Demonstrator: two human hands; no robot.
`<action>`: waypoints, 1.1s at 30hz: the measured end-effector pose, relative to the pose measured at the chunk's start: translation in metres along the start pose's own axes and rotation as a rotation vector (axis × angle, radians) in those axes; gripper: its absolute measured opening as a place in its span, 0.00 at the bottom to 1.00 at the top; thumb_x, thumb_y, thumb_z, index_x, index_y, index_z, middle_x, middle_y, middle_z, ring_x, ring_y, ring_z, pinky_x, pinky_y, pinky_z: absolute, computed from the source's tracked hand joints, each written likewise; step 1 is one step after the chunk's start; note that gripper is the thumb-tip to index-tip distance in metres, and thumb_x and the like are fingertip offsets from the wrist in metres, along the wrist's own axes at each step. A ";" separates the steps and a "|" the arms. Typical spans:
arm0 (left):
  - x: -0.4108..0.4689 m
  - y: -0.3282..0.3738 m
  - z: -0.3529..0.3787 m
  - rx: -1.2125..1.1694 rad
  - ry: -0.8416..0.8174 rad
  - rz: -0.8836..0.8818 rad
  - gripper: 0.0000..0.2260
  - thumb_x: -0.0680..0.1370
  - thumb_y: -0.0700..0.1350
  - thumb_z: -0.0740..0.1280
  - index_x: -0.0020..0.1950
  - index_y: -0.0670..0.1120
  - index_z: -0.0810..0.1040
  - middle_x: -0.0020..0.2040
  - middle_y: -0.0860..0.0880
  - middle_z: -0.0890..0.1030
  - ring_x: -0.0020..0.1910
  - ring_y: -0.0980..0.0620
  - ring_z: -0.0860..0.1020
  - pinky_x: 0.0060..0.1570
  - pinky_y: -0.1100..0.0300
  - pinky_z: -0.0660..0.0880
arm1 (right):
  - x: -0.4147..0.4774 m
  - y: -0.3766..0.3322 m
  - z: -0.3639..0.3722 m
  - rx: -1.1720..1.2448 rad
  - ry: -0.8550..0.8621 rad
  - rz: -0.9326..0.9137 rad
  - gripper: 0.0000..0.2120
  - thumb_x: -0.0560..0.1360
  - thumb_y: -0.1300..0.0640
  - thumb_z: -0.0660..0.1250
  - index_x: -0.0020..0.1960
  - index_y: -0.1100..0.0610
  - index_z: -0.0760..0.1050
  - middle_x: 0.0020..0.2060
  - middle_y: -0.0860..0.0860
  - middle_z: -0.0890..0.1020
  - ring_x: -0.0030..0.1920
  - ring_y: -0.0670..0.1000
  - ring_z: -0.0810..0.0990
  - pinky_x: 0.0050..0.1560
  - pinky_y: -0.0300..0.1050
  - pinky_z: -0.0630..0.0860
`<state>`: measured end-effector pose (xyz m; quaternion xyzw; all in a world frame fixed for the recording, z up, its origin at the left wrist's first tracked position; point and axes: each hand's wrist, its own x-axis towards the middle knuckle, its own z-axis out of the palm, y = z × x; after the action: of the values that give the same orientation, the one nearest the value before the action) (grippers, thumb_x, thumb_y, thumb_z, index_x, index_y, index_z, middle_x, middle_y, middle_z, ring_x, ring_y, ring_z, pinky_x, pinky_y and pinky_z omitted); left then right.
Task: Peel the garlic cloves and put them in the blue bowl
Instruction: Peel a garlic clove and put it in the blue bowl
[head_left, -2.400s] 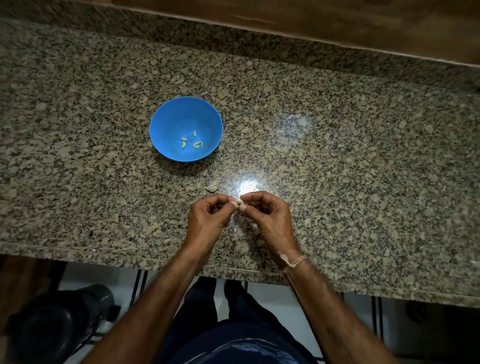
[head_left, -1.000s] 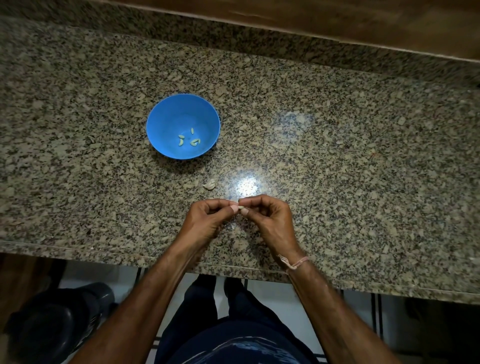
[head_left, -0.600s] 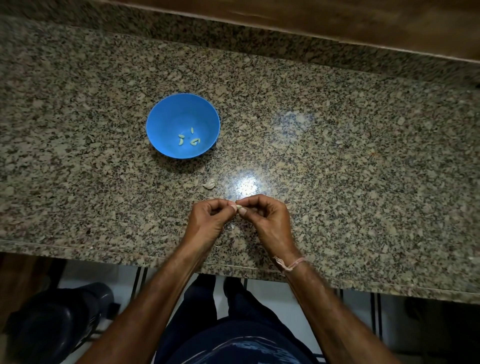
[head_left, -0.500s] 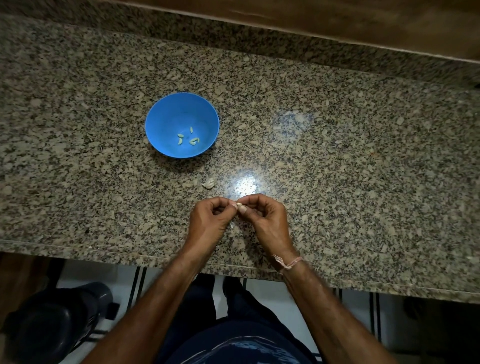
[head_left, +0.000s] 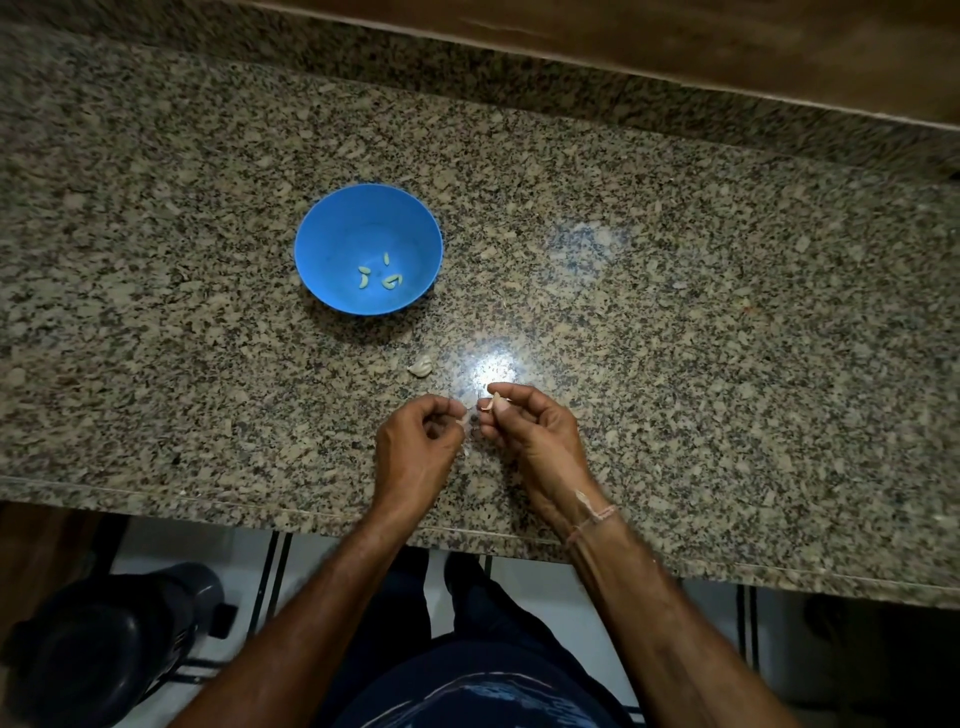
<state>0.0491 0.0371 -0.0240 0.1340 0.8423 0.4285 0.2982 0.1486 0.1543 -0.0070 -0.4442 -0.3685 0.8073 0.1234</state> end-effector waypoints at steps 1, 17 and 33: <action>0.000 0.001 0.000 -0.035 -0.015 0.011 0.05 0.79 0.43 0.71 0.52 0.52 0.85 0.44 0.55 0.85 0.38 0.58 0.81 0.35 0.70 0.73 | -0.001 0.000 0.000 -0.024 0.001 -0.003 0.09 0.79 0.69 0.68 0.58 0.63 0.80 0.51 0.60 0.87 0.47 0.53 0.86 0.48 0.41 0.84; -0.003 0.007 -0.011 -0.472 -0.169 -0.078 0.07 0.80 0.46 0.73 0.49 0.42 0.86 0.45 0.45 0.87 0.47 0.49 0.85 0.54 0.51 0.81 | -0.004 -0.005 0.004 -0.585 0.006 -0.311 0.05 0.76 0.63 0.75 0.51 0.61 0.84 0.45 0.53 0.87 0.47 0.50 0.87 0.51 0.44 0.84; -0.006 0.009 -0.003 -0.466 -0.091 -0.233 0.07 0.80 0.44 0.73 0.44 0.45 0.85 0.37 0.49 0.84 0.37 0.53 0.80 0.39 0.60 0.77 | -0.007 0.002 0.008 -0.537 0.079 -0.243 0.04 0.76 0.63 0.75 0.50 0.62 0.84 0.44 0.54 0.87 0.44 0.51 0.87 0.46 0.43 0.84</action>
<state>0.0519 0.0374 -0.0129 -0.0169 0.7162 0.5675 0.4060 0.1460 0.1454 -0.0017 -0.4448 -0.6143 0.6422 0.1113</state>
